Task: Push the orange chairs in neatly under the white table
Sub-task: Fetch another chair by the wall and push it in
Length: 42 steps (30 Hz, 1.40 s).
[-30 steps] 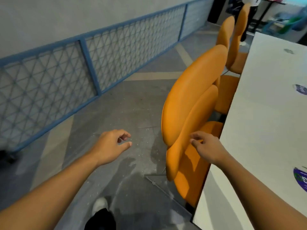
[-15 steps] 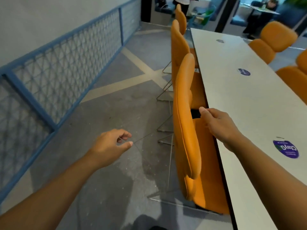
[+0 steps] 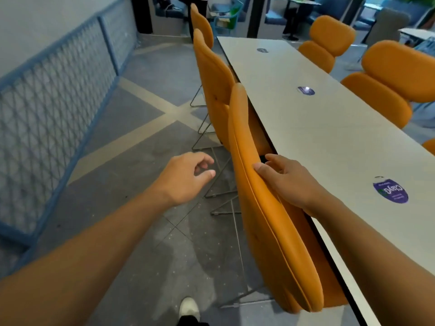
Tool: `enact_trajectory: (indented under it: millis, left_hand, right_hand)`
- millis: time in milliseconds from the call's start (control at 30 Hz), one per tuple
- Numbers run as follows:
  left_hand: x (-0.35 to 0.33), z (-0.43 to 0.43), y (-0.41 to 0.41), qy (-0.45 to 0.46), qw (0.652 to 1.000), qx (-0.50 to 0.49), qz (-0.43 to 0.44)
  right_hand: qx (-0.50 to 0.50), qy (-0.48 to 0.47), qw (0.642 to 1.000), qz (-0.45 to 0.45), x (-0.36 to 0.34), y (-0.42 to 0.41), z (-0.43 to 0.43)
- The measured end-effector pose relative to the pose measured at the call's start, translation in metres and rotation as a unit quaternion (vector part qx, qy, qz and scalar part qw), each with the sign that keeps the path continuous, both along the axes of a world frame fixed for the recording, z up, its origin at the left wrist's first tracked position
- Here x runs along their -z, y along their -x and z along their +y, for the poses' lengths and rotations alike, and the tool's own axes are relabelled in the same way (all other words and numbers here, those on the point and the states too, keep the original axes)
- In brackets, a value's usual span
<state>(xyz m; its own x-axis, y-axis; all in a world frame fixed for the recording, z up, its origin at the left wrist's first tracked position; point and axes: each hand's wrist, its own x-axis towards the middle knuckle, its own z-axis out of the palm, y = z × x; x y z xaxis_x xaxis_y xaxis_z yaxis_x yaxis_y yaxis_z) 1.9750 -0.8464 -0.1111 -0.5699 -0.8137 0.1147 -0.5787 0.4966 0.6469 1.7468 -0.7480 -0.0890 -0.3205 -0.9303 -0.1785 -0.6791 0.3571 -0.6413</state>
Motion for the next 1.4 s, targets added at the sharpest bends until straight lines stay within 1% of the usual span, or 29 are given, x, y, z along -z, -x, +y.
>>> enact_trajectory:
  millis: [133,233,300,400,433,567,667,900,1033,1167,1300,1400]
  left_hand:
    - [-0.016,-0.041,0.03,0.011,0.998,0.058,-0.028]
    - [-0.024,-0.064,0.053,0.026,0.994,0.106,-0.02]
    - [-0.027,-0.074,0.066,0.032,0.989,0.144,-0.027]
    - [-0.028,-0.087,0.081,0.056,0.977,0.196,-0.064]
    - [-0.026,-0.092,0.092,0.063,0.969,0.226,-0.079]
    - [-0.024,-0.108,0.098,0.108,0.947,0.277,-0.124]
    - [-0.024,-0.122,0.098,0.122,0.929,0.326,-0.123]
    - [-0.025,-0.143,0.092,0.145,0.89,0.412,-0.127]
    - [-0.022,-0.151,0.091,0.169,0.871,0.438,-0.143]
    - [-0.025,-0.159,0.096,0.196,0.85,0.465,-0.152]
    - [-0.035,-0.163,0.101,0.225,0.829,0.478,-0.186]
    - [-0.038,-0.163,0.109,0.231,0.822,0.482,-0.193]
  right_hand:
    - [-0.008,-0.005,1.0,0.024,-0.002,0.002,-0.007]
    - [-0.01,-0.01,0.999,0.044,-0.004,-0.003,-0.008]
    - [-0.013,-0.008,0.999,0.044,-0.004,-0.008,-0.008]
    - [-0.012,-0.002,0.999,0.037,-0.005,-0.014,-0.008]
    - [0.008,-0.001,0.999,0.033,-0.003,-0.014,-0.005]
    - [0.022,0.001,1.0,0.016,-0.003,-0.02,-0.004]
    - [0.053,-0.011,0.999,-0.004,-0.006,-0.027,-0.004]
    - [0.16,-0.059,0.985,0.004,-0.019,-0.061,-0.009]
    - [0.237,-0.084,0.966,0.052,-0.017,-0.087,-0.018]
    - [0.326,-0.091,0.928,0.159,-0.007,-0.108,-0.019]
    - [0.352,-0.092,0.907,0.211,-0.005,-0.114,-0.02]
    - [0.348,-0.101,0.906,0.22,-0.001,-0.111,-0.021]
